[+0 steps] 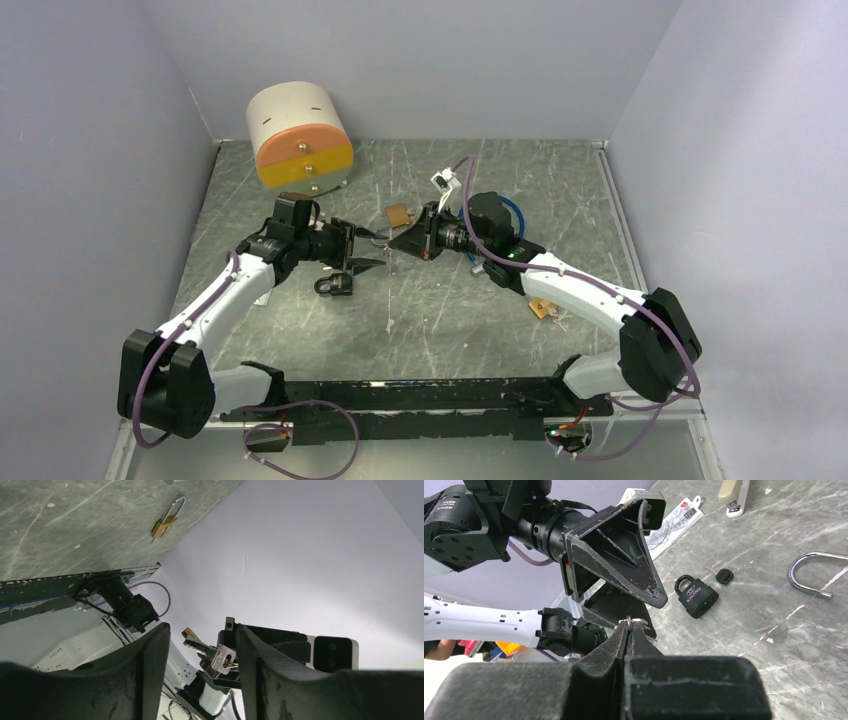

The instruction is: Unlock with the key

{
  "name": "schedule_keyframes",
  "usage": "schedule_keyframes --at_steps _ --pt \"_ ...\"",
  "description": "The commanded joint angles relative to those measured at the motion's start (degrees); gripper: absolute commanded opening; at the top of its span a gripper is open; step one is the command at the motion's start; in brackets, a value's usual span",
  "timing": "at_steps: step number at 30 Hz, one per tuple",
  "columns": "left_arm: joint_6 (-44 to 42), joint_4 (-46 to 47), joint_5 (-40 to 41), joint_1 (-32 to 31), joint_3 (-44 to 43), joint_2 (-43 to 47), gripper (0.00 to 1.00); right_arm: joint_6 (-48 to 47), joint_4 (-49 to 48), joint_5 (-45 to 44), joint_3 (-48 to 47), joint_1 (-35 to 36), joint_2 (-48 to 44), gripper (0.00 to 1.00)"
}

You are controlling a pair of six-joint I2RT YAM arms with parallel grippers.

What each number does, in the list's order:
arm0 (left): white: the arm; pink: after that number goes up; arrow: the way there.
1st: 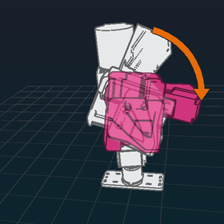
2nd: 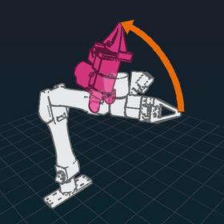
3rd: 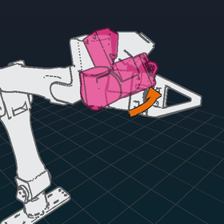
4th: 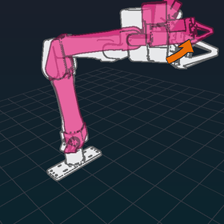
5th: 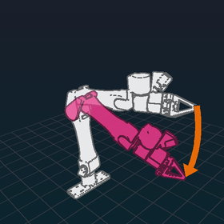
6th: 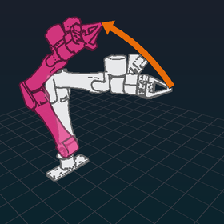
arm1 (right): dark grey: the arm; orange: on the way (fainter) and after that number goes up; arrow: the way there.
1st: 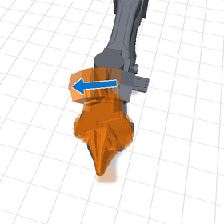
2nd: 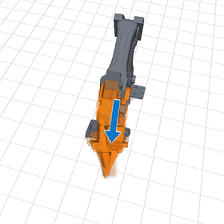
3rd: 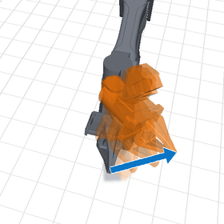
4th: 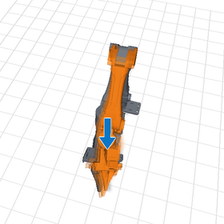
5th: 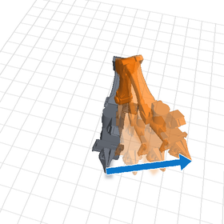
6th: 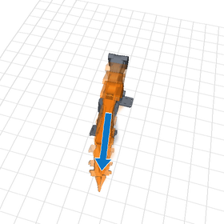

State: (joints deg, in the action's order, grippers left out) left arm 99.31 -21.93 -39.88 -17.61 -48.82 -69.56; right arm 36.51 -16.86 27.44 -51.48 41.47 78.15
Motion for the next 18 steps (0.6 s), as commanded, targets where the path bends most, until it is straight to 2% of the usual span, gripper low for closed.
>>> schedule_keyframes --at_steps 1,5,11,18 --pt "0.64 0.75 -1.18 -0.24 -0.43 1.29 0.52 0.14 -3.97 0.61 -2.39 0.26 0.14 0.0" --pt "3.01 3.21 -1.15 -0.24 0.68 1.46 0.49 0.46 -4.44 1.22 -2.39 0.24 0.38 0.0" --pt "6.16 6.26 -1.82 -0.24 1.73 1.36 0.54 0.86 -5.1 1.6 -2.31 0.2 0.88 0.0" --pt "7.97 8.21 -0.96 -0.19 3.28 1.88 0.36 0.75 -5.07 2.05 -1.98 0.2 0.69 0.0"
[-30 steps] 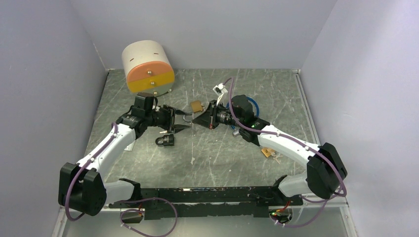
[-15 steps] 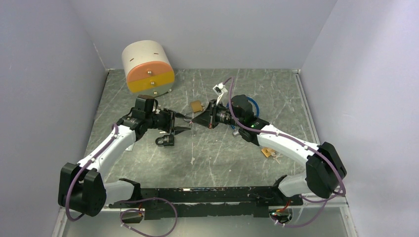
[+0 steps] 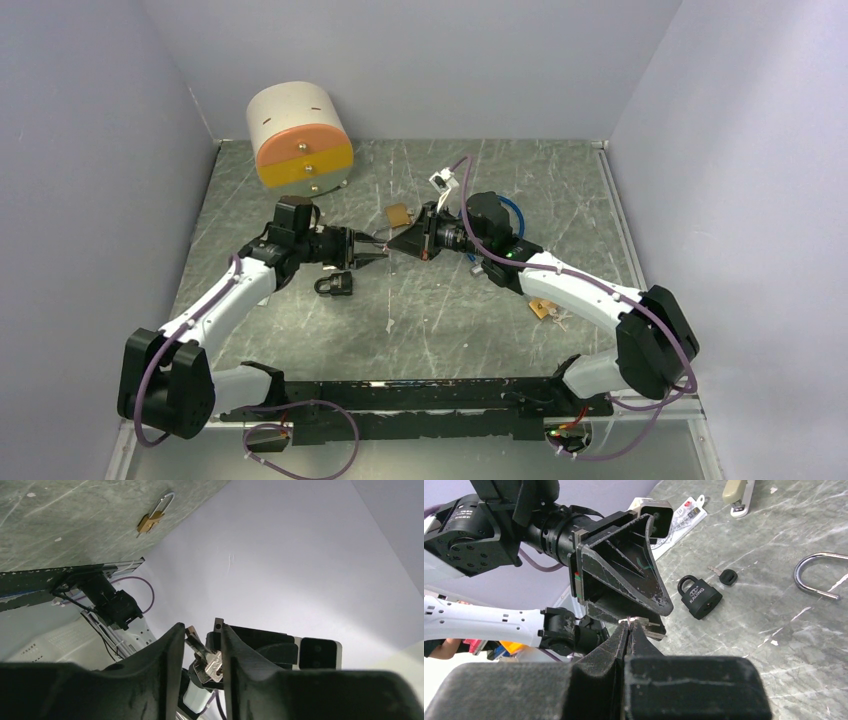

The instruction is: Unlock with the key

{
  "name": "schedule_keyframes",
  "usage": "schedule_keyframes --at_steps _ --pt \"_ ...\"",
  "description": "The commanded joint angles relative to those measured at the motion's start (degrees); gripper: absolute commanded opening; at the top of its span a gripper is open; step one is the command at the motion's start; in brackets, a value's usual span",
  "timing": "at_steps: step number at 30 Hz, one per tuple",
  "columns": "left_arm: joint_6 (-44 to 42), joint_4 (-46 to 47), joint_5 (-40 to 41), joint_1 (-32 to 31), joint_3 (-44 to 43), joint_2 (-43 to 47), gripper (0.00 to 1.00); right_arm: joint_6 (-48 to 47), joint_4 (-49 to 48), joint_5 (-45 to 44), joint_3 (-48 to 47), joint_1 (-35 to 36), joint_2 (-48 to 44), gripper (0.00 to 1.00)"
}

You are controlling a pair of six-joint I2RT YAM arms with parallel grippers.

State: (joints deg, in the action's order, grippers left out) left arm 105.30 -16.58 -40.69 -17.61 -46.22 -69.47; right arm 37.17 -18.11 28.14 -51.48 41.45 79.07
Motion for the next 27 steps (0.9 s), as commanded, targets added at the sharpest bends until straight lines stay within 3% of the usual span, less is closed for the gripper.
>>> schedule_keyframes --at_steps 1,7,15,19,20,22,23,24,27 --pt "1.89 2.87 0.08 -0.23 0.69 1.8 0.33 0.11 -3.86 1.58 -1.89 0.21 -0.23 0.0" --pt "1.11 2.6 0.95 -0.24 0.21 1.69 0.16 0.13 -3.86 2.13 -1.22 0.23 -0.62 0.0" --pt "2.26 4.37 1.84 -0.24 0.98 2.75 0.04 0.18 -3.58 2.41 -0.56 0.27 -0.91 0.0" --pt "-1.52 5.62 3.24 -0.15 0.43 2.96 0.03 0.33 -1.46 1.47 -0.62 0.25 -1.48 0.0" --pt "-3.31 5.73 4.27 -0.15 -0.1 3.13 0.02 0.8 -0.6 0.91 -0.75 0.22 -1.81 0.06" --pt "-8.46 5.88 7.47 -0.15 -1.57 3.77 0.03 1.9 0.1 0.31 -0.94 0.12 -3.22 0.29" --pt "-11.3 5.93 9.27 -0.15 -2.2 4.22 0.03 2.23 0.11 -0.29 -0.98 0.12 -3.96 0.48" --pt "-14.65 6.78 11.15 -0.15 -2.76 4.77 0.03 2.75 0.17 -0.93 -1.05 0.12 -4.92 0.57" --pt "-27.23 11.55 17.35 -0.23 -4.03 7.31 0.02 4.07 -0.82 -3.18 -1.12 0.02 -7.99 0.74"
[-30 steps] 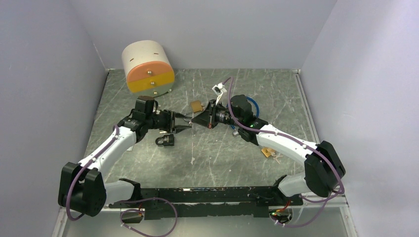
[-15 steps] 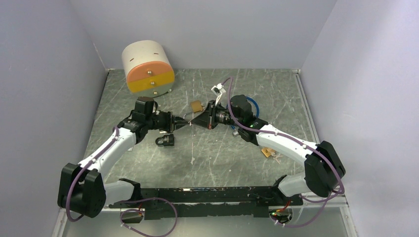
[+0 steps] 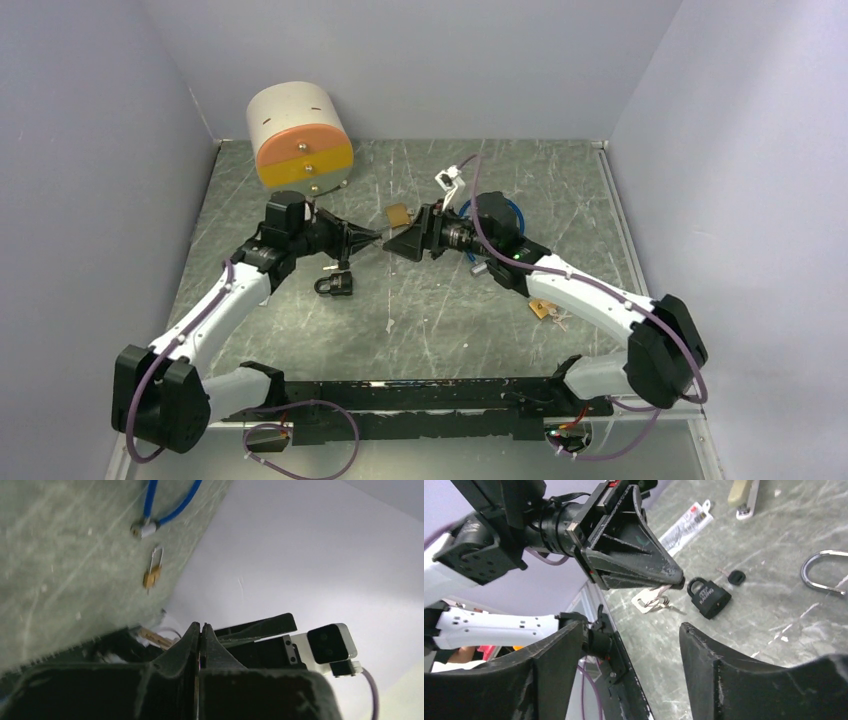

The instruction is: Unlock with the key

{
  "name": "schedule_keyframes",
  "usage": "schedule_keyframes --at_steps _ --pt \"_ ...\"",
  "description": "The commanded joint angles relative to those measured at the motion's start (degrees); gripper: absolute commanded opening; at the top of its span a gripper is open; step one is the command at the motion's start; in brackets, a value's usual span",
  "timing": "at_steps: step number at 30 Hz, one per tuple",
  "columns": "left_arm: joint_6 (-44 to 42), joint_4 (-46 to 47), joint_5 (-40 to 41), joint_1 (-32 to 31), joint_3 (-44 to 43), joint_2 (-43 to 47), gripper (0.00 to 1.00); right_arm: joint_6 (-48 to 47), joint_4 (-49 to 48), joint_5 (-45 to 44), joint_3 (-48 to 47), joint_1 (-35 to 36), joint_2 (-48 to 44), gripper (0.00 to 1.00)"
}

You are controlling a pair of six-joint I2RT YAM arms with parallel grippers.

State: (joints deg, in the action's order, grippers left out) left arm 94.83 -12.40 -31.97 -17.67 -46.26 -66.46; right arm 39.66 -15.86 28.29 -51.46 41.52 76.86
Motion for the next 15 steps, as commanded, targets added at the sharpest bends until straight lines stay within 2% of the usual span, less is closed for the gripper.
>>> schedule_keyframes --at_steps 1,4,6,8,12,15 --pt "-21.02 9.72 10.0 -0.2 -3.9 5.4 0.03 2.02 -2.94 -4.38 -1.54 -0.16 -6.48 0.76" --pt "-32.17 19.3 11.71 -0.25 -1.95 8.98 0.03 3.2 -2.3 -7.8 -3.16 -0.19 -7.97 0.8" --pt "-41.19 28.75 9.53 -0.26 0.14 11.04 0.03 3.67 -1.83 -8.15 -5.19 -0.23 -7.62 0.81" --pt "-47.72 34.11 6.49 -0.26 0.29 12.28 0.03 3.67 -1.75 -6.96 -7.95 -0.2 -6.35 0.8" --pt "-60.71 33.57 -2.87 -0.26 -4.84 13.15 0.03 4.91 -6.41 -4.03 -10.7 -0.18 -4.28 0.78" --pt "-64.34 31.77 -5.06 -0.26 -7.76 13.6 0.02 5.68 -8.94 -2.55 -12.0 -0.12 -3.04 0.78"
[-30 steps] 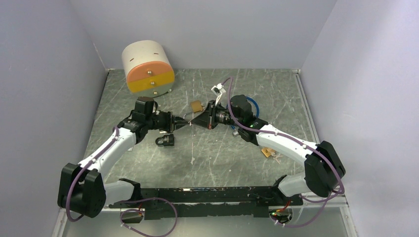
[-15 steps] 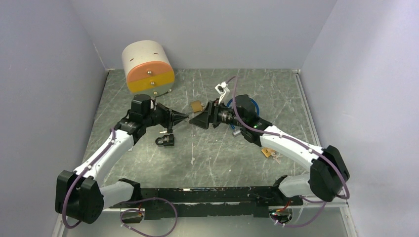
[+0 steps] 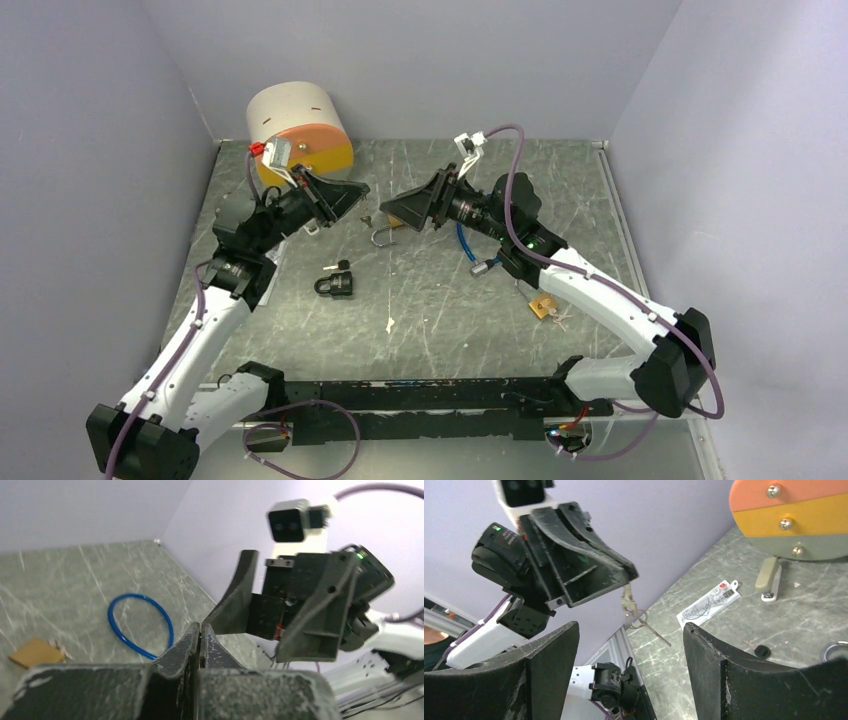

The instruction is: Unlock with the key

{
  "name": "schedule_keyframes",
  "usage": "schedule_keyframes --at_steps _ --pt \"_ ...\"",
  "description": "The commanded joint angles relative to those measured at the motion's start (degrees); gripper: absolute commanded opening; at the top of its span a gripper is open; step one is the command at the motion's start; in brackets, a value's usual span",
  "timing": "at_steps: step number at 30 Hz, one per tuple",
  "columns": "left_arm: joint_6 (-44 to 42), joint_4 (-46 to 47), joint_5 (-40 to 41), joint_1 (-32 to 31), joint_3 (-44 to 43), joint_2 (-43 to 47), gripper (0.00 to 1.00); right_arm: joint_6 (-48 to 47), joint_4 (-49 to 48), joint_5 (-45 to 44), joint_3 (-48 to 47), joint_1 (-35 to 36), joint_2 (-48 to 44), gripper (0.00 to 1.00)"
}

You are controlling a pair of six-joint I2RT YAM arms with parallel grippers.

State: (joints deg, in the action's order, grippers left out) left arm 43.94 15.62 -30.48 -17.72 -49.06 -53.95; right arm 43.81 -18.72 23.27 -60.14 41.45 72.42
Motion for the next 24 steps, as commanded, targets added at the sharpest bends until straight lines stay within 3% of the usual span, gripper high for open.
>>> schedule_keyframes --at_steps 1,8,12,16,20,24 --pt "-13.07 4.37 -6.89 -0.2 -5.43 1.13 0.02 1.42 -5.84 3.31 -4.11 -0.12 1.67 0.78" --pt "-1.2 12.74 -2.57 -0.21 -4.64 0.74 0.03 5.81 -12.87 6.76 -4.85 0.08 3.55 0.71" --pt "7.09 17.42 0.02 -0.21 -3.44 -1.3 0.03 4.04 -12.05 5.92 -4.95 0.12 3.09 0.7" --pt "9.92 16.56 -0.64 -0.21 -3.94 -3.09 0.03 0.72 -8.3 6.14 -6.82 -0.58 2.63 0.7" --pt "11.8 15.43 -1.68 -0.13 -6.21 -4.58 0.03 1.77 -11.52 3.29 -3.08 -0.92 0.04 0.71" --pt "20.59 25.77 0.59 -0.21 -2.35 -5.57 0.03 0.62 -9.9 4.81 -5.34 -0.94 1.26 0.65"
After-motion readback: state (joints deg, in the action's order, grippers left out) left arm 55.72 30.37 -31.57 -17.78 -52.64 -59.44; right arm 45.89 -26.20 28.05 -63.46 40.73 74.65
